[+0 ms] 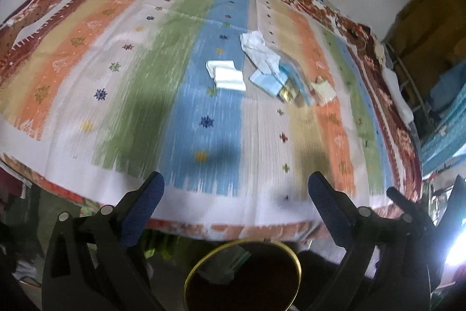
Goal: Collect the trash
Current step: 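Move both tools back toward the tissues and mask on the blanket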
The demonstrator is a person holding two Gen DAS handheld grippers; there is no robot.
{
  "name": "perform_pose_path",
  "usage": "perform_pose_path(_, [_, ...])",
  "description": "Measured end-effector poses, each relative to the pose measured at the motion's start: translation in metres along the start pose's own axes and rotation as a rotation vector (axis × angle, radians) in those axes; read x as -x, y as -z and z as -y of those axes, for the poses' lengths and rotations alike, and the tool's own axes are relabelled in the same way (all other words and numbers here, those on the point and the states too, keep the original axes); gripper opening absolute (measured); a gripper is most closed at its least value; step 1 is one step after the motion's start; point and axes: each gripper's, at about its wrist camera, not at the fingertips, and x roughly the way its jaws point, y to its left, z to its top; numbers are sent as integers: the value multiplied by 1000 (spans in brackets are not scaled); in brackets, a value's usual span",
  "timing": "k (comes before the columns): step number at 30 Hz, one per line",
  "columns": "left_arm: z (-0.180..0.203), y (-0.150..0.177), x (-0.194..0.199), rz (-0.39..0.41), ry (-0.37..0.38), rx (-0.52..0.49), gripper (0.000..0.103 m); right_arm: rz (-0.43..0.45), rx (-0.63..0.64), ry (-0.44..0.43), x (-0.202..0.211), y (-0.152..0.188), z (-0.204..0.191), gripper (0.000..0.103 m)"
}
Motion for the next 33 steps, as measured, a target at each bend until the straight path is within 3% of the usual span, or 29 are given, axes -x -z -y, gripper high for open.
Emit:
perform_pose_path(14, [6,-53,-36,84,96,-22,95,48,20,110,-54,-48,6,93])
perform_pose_path(19, [13,-87,-62,73,122,-40,94,40,-42,122,-81,-69,16,90])
perform_pose_path(25, [8,-123,-108,14,135,27,92,57,14,168,-123,-83,21,88])
perform_pose_path(33, [12,-140,-145,-20,127,-27,90,44,56,176,-158,-96,27,77])
